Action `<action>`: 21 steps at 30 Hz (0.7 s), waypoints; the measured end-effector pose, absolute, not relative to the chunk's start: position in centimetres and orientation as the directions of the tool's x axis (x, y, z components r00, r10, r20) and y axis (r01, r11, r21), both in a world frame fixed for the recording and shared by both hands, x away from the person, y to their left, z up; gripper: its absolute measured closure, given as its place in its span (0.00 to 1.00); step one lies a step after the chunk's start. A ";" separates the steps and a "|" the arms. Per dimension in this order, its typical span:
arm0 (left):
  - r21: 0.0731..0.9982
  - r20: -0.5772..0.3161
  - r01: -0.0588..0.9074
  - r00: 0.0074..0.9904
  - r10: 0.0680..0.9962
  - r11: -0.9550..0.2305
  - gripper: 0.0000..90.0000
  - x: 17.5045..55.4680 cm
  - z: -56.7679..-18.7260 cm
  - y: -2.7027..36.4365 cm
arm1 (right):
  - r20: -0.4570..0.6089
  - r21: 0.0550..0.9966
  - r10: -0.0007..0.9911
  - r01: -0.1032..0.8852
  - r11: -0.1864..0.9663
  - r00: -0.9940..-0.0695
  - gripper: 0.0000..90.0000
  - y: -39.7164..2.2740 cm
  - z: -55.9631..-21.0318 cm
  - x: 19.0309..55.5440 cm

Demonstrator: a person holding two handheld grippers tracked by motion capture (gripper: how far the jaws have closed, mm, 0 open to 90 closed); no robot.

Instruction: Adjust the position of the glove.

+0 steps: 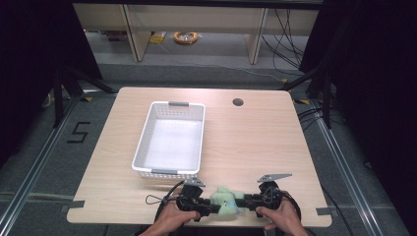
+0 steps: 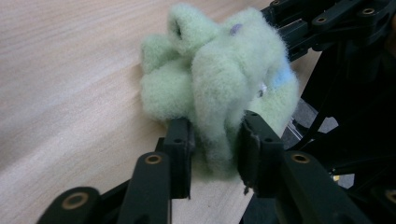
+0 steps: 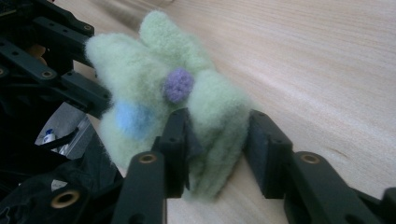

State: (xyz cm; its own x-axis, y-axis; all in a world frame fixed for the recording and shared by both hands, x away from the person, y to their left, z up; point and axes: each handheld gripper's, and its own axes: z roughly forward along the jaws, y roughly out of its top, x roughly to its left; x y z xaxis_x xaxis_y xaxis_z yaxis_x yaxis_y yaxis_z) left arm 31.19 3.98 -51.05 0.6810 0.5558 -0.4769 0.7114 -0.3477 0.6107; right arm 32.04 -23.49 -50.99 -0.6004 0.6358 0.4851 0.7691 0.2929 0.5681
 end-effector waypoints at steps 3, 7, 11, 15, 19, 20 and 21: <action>0.613 -0.468 0.706 0.686 0.557 -0.355 0.78 31.1 -51.0 4.0 | 0.479 0.582 0.625 0.756 0.300 -0.617 0.77 -23.4 -51.0 32.0; 0.615 -0.472 0.705 0.687 0.552 -0.352 0.81 31.2 -50.9 4.1 | 0.467 0.597 0.625 0.744 0.300 -0.626 0.81 -23.3 -50.8 31.9; 0.635 -0.489 0.700 0.692 0.531 -0.327 0.84 31.1 -50.9 4.1 | 0.454 0.616 0.621 0.729 0.299 -0.639 0.83 -23.3 -50.6 31.6; 0.628 -0.507 0.709 0.685 0.523 -0.319 0.85 31.2 -50.8 4.3 | 0.452 0.624 0.619 0.724 0.294 -0.642 0.84 -23.3 -50.3 31.4; 0.619 -0.497 0.711 0.683 0.536 -0.333 0.85 31.2 -50.4 4.5 | 0.448 0.634 0.614 0.715 0.293 -0.649 0.84 -23.3 -50.2 31.2; 0.626 -0.498 0.708 0.686 0.530 -0.327 0.85 31.2 -50.4 4.5 | 0.447 0.629 0.622 0.720 0.293 -0.643 0.84 -23.2 -50.2 31.2; 0.624 -0.495 0.708 0.685 0.535 -0.331 0.85 31.1 -50.2 4.6 | 0.445 0.632 0.619 0.717 0.294 -0.647 0.84 -23.2 -50.1 31.1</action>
State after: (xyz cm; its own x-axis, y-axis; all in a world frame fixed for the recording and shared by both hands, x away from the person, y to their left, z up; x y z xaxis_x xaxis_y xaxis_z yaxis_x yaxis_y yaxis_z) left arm 31.13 4.57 -50.23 0.6853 0.5346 -0.4945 0.7082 -0.3311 0.6235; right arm 31.15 -23.21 -50.11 -0.6467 0.6194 0.4452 0.7167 0.2938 0.6324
